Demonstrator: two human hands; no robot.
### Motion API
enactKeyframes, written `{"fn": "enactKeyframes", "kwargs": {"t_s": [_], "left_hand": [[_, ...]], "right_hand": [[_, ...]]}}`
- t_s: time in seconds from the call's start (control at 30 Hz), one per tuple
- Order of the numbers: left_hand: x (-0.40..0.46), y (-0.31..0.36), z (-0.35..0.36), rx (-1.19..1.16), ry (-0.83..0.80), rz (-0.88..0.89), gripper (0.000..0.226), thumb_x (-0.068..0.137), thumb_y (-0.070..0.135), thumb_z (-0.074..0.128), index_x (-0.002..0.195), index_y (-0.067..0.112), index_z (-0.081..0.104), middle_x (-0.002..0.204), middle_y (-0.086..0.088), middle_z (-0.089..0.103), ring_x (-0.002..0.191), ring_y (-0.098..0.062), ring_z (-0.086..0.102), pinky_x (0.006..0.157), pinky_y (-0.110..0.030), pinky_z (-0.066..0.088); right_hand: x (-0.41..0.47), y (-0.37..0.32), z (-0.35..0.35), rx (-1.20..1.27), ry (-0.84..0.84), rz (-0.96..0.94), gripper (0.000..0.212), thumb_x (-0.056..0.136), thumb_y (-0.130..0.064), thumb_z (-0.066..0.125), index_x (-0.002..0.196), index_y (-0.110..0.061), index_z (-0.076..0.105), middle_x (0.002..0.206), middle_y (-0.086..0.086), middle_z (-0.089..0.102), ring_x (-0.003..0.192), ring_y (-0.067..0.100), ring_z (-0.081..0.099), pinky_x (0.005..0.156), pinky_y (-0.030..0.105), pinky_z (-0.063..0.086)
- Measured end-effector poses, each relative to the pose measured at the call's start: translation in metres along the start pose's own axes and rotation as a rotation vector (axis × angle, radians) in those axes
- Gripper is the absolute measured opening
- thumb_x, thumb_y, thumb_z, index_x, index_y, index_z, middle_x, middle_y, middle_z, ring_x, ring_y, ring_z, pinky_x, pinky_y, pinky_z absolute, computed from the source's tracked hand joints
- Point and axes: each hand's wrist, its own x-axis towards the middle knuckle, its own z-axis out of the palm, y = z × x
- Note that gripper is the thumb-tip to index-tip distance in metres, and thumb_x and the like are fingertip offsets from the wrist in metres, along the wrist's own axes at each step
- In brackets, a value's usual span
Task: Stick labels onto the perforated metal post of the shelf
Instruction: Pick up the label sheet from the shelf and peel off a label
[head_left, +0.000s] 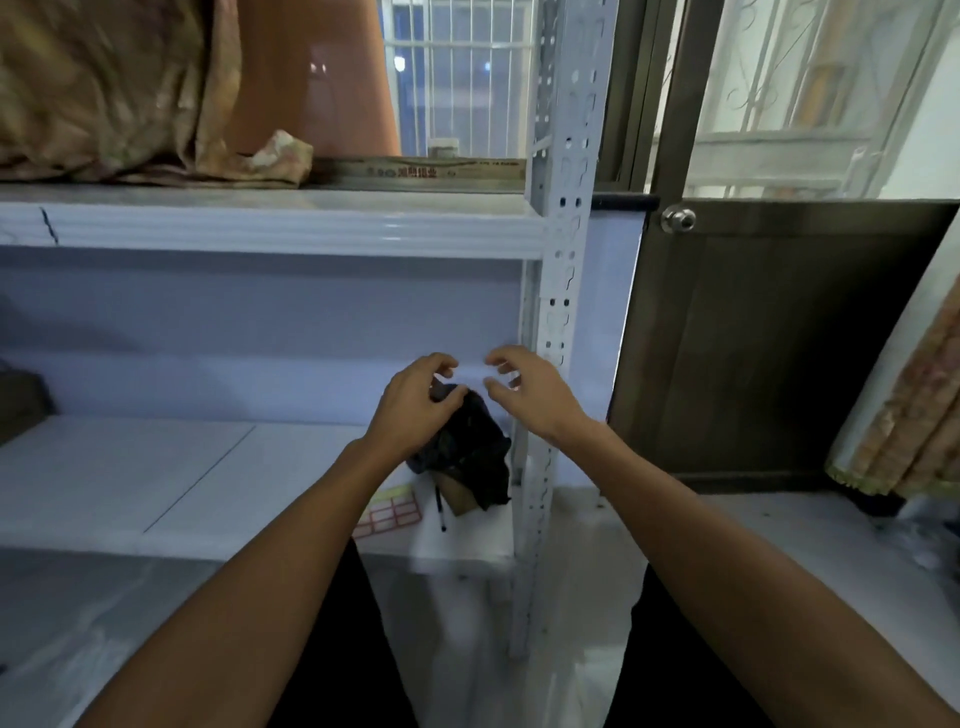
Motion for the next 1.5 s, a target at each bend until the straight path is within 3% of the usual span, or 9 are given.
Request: {"fn": "enactKeyframes", "kwargs": {"t_s": [0.1,0.27,0.47,0.63,0.8,0.97,1.17,1.33,1.5], "left_hand": [[-0.014,-0.024,0.002,0.061,-0.106,-0.067,0.037,0.092,0.025,0.067,0.128,0.018,0.059,0.121,-0.003,0.063,0.107,-0.023,0.061,0.094,-0.043,0.053],[-0.026,-0.068,0.009,0.122,-0.225,-0.141,0.047,0.093,0.023,0.068,0.137,0.016,0.055,0.130,-0.006,0.060,0.115,-0.023,0.058,0.090,-0.028,0.045],[-0.023,-0.133,0.009,0.201,-0.344,-0.221,0.048,0.091,0.019,0.070,0.136,0.013,0.056,0.132,-0.010,0.061,0.114,-0.027,0.058,0.094,-0.033,0.046],[-0.020,-0.198,0.000,0.257,-0.401,-0.296,0.050,0.090,0.018,0.070,0.138,0.014,0.055,0.135,-0.011,0.059,0.116,-0.027,0.058,0.098,-0.034,0.046],[-0.035,-0.249,0.010,0.233,-0.449,-0.343,0.048,0.091,0.014,0.069,0.137,0.011,0.056,0.134,-0.013,0.060,0.117,-0.029,0.059,0.097,-0.032,0.044],[-0.050,-0.289,0.042,0.214,-0.546,-0.392,0.051,0.089,0.012,0.070,0.138,0.009,0.055,0.134,-0.015,0.059,0.123,-0.032,0.056,0.115,-0.039,0.033],[-0.059,-0.332,0.076,0.142,-0.603,-0.489,0.054,0.087,0.009,0.072,0.138,0.005,0.053,0.136,-0.016,0.056,0.126,-0.032,0.054,0.107,-0.035,0.042],[-0.049,-0.359,0.097,0.181,-0.635,-0.474,0.060,0.083,0.015,0.073,0.138,0.002,0.053,0.144,-0.018,0.052,0.133,-0.034,0.048,0.108,-0.033,0.037],[-0.038,-0.376,0.113,0.282,-0.659,-0.448,0.072,0.076,0.038,0.078,0.136,0.006,0.055,0.141,-0.015,0.054,0.129,-0.032,0.046,0.108,-0.036,0.038]], "right_hand": [[-0.010,0.004,0.038,0.016,-0.080,0.069,0.033,0.093,-0.022,0.065,0.125,-0.018,0.062,0.128,0.004,0.061,0.114,0.021,0.059,0.101,0.037,0.048],[-0.020,0.022,0.086,0.015,-0.172,0.129,0.036,0.095,-0.020,0.063,0.131,-0.014,0.058,0.129,0.006,0.061,0.114,0.022,0.059,0.096,0.031,0.049],[-0.015,0.046,0.147,0.089,-0.278,0.211,0.029,0.094,-0.013,0.062,0.123,-0.010,0.061,0.122,0.007,0.062,0.104,0.019,0.059,0.094,0.030,0.050],[-0.008,0.078,0.209,0.083,-0.369,0.255,0.039,0.095,-0.020,0.065,0.132,-0.013,0.058,0.132,0.008,0.059,0.116,0.024,0.058,0.099,0.026,0.044],[-0.003,0.102,0.268,-0.051,-0.531,0.227,0.042,0.094,-0.021,0.065,0.134,-0.013,0.057,0.134,0.012,0.059,0.120,0.029,0.057,0.103,0.035,0.044],[0.002,0.117,0.314,-0.053,-0.586,0.233,0.042,0.092,-0.016,0.066,0.132,-0.008,0.058,0.134,0.016,0.059,0.121,0.033,0.056,0.104,0.044,0.046],[0.020,0.155,0.377,-0.106,-0.693,0.271,0.049,0.087,-0.033,0.057,0.133,-0.017,0.059,0.132,0.008,0.062,0.119,0.028,0.057,0.103,0.044,0.048],[0.043,0.148,0.389,-0.215,-0.781,0.147,0.050,0.087,-0.020,0.058,0.136,-0.010,0.054,0.135,0.017,0.055,0.122,0.036,0.052,0.104,0.047,0.043],[0.053,0.155,0.401,-0.306,-0.788,0.116,0.065,0.077,-0.039,0.047,0.134,-0.009,0.056,0.136,0.017,0.053,0.120,0.036,0.049,0.102,0.042,0.037]]}}
